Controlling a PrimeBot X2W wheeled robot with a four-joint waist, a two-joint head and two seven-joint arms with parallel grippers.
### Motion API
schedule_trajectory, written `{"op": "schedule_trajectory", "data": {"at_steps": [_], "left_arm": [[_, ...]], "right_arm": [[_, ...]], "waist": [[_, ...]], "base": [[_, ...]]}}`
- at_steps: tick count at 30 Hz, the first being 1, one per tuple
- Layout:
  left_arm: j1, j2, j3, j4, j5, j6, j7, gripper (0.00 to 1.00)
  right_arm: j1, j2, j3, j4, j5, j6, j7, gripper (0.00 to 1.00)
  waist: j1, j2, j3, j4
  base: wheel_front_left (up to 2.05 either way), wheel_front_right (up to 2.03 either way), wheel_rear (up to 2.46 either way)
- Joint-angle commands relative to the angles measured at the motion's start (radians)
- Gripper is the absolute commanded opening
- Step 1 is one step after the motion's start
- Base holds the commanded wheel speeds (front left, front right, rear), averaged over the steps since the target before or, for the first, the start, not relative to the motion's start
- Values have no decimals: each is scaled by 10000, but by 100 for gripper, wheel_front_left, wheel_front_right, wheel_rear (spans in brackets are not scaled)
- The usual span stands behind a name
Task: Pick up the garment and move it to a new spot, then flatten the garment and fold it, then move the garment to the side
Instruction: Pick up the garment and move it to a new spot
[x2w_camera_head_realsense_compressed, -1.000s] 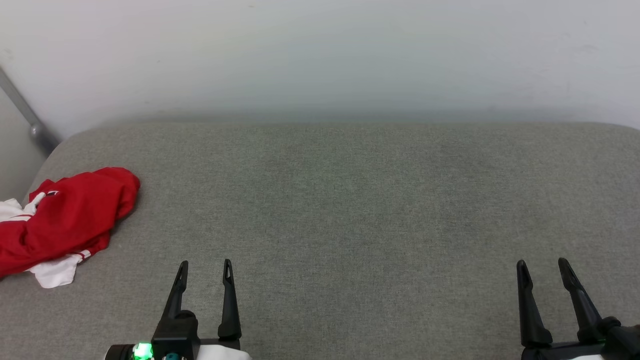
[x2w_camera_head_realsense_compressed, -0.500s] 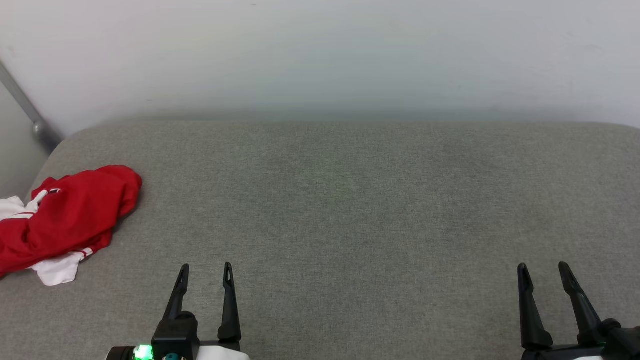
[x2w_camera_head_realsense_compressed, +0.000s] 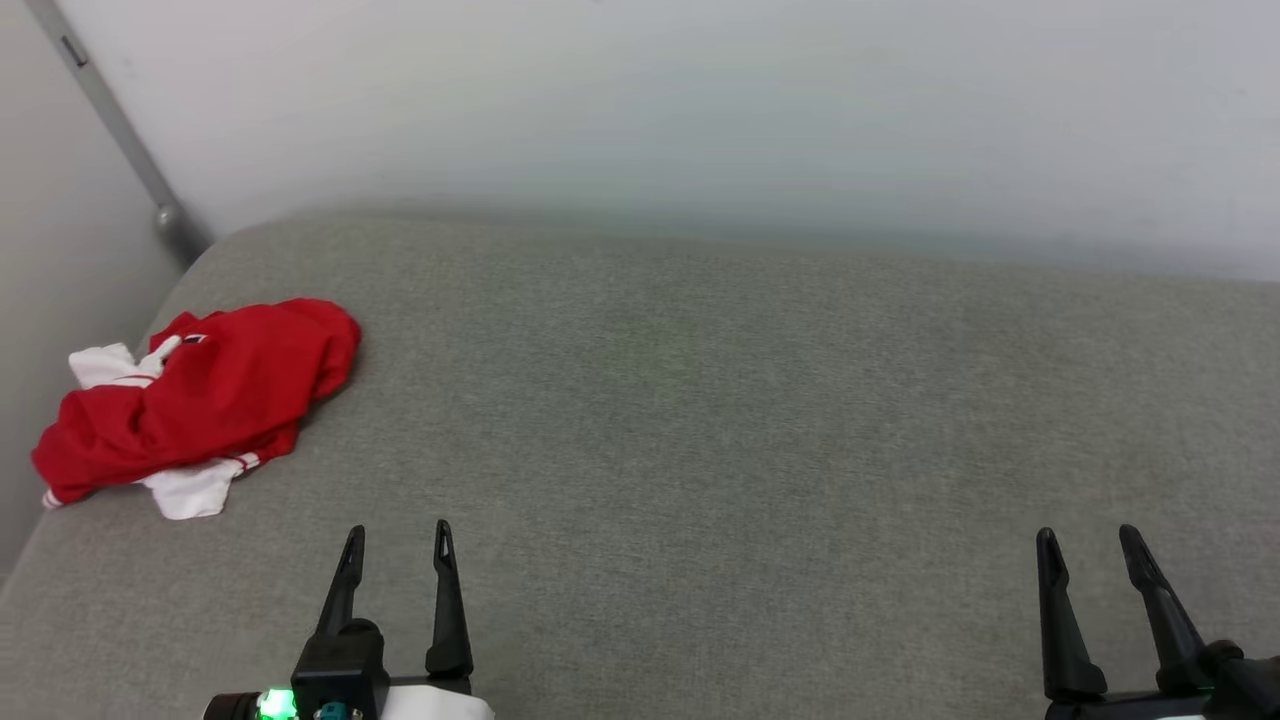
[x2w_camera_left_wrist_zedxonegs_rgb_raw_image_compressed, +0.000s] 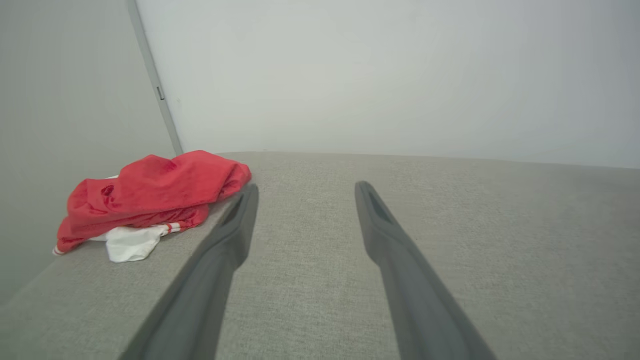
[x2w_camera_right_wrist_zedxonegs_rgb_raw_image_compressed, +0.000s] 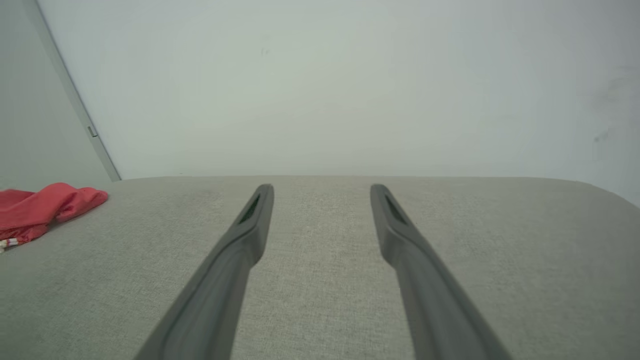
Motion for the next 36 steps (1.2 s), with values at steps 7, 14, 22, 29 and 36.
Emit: {"op": "schedule_trajectory", "data": {"at_steps": [7,14,22,29,36], "left_arm": [[-77,-15,108,5,-71,134,-28,100],[-64,-16,254,-9,-183,247,-26,100],[-26,-15,409,-69,-304,283,-26,100],[90,-16,563,-87,-442,316,-26,100],[-179,-13,897,-16,-674,136,-26,100]], "right_arm": [[140,11,39,-89,-91,-5,-23,100],[85,11,66,-103,-162,-5,-21,100],[67,11,129,-109,-217,-3,-21,100],[76,11,154,-116,-281,-5,-21,100],[-35,11,237,-153,-413,-3,-21,100]], "waist": [[0,0,48,1328],[0,0,108,2403],[0,0,167,3366],[0,0,185,3669],[0,0,342,3501]], "base": [[0,0,0],[0,0,0],[0,0,0],[0,0,0],[0,0,0]]}}
